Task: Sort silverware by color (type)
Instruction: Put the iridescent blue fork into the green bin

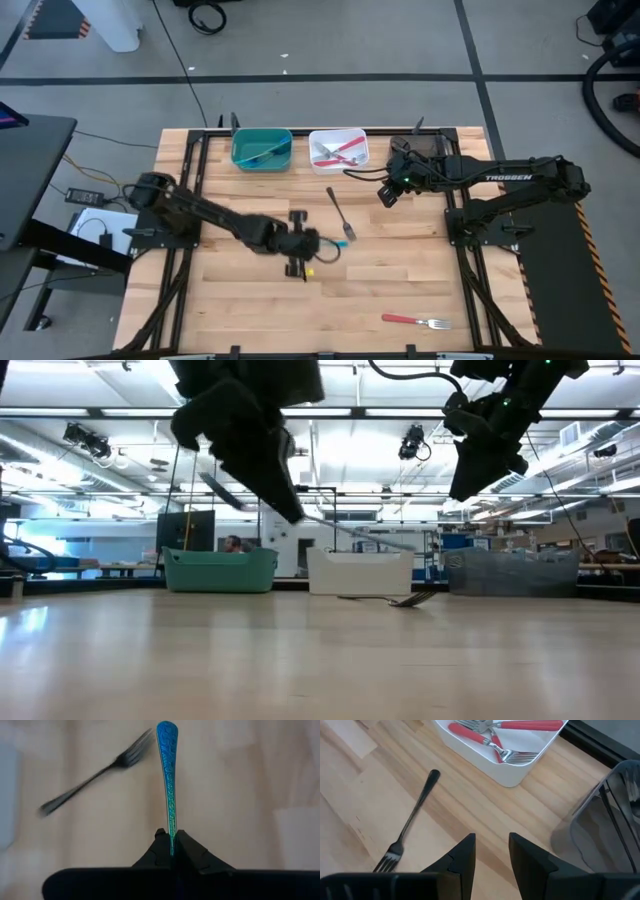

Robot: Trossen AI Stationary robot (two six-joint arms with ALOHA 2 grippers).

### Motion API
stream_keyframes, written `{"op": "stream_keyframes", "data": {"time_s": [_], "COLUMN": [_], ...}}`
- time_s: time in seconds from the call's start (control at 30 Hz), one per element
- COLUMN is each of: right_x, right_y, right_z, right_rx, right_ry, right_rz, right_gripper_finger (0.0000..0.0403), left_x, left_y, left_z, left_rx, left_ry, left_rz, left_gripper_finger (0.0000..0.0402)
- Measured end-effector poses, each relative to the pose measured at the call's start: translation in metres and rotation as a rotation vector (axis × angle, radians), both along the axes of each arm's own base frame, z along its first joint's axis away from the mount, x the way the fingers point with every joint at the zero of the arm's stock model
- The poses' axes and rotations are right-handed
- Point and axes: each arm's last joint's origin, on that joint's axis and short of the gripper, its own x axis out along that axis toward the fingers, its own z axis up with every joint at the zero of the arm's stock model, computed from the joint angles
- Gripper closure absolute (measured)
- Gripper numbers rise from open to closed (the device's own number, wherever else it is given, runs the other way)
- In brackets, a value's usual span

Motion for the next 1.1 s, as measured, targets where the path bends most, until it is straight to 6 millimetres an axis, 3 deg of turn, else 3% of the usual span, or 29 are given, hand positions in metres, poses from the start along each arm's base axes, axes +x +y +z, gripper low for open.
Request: {"op": "stream_keyframes", "data": {"time_s": [0.27,0.7,0.9,1.1], "right_x": [-0.004,-0.006,-0.002,-0.002], "right_y": [0.001,0.015,0.021,0.024], "right_z": [-0.013,-0.031,-0.029,-0.028], "right_rx": [0.016,0.109,0.104,0.111], "right_ry": [0.043,0.057,0.023,0.012], "right_rz": [0.005,0.056,0.093,0.093], "right_gripper_finger": [0.0276,0.0276,0.0276,0.0276], "left_x": [-0.027,-0.088,-0.114,-0.124], "left_y": [0.063,0.187,0.246,0.293], "left_z": [0.043,0.076,0.077,0.057], "left_rx": [0.033,0.065,-0.043,-0.099], "left_ry": [0.053,0.193,0.161,0.173], "left_rz": [0.156,0.492,0.618,0.643], "left_gripper_finger": [0.0393,0.0391,0.0391,0.0391]}}
